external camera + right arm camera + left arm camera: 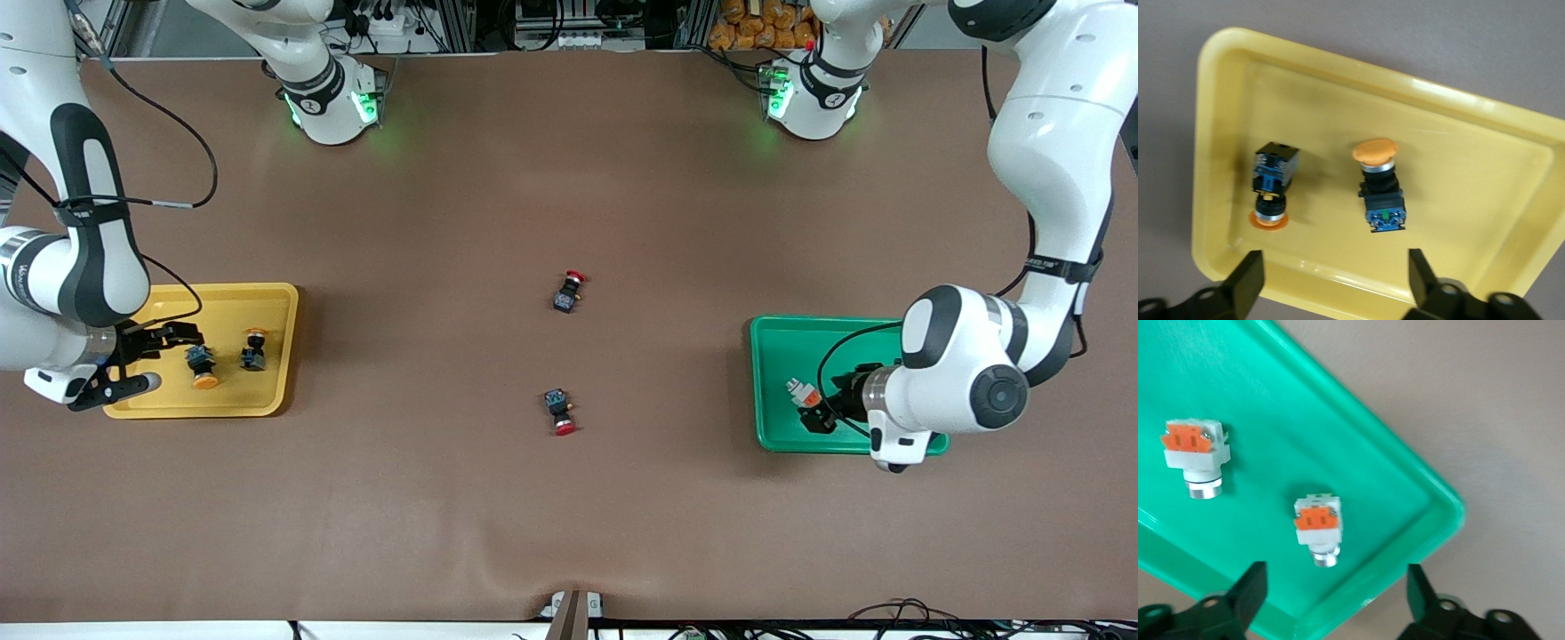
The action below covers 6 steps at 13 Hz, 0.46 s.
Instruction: Place green and yellow buttons in trays
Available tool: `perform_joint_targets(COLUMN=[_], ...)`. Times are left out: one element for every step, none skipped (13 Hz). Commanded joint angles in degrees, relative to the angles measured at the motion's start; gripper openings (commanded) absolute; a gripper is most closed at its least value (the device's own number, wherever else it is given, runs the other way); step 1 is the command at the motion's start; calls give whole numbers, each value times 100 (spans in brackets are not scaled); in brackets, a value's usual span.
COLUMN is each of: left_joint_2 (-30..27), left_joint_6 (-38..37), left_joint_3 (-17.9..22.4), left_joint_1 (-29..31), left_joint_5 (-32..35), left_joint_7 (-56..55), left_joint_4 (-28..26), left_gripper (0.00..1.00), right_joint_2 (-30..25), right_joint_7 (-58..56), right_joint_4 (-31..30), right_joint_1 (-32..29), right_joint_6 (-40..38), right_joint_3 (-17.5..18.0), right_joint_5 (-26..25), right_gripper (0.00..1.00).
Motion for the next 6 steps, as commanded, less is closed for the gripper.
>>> perform_joint_targets(left_joint_2=[-801, -1065, -1346, -1627, -1873, -2102], left_joint_6=[-344, -511, -652, -766, -950, -1195], left_joint_3=[-60, -51, -34, -51, -69, -69], left_joint_1=[99, 108, 143, 274, 362, 380], left_joint_5=[53, 53, 0, -17, -26, -35], left_joint_7=[226, 427, 612, 718, 945, 1357], left_joint_4=[-40, -31, -22, -22, -31, -22], left_gripper=[100, 100, 100, 100, 100, 100], right_joint_2=[-438, -614, -807, -1052, -1333, -1641], right_joint_7=[273, 536, 739, 906, 1082, 1231], right_joint_4=[-70, -113, -210, -367, -551, -710], right_joint_1=[151, 239, 327, 363, 372, 398], right_joint_6=[-337, -425, -478, -470, -479, -513], right_joint_3=[62, 62, 62, 71, 71, 71], right_joint_5=[45, 45, 54, 62, 89, 98], right_gripper=[100, 100, 100, 100, 100, 100])
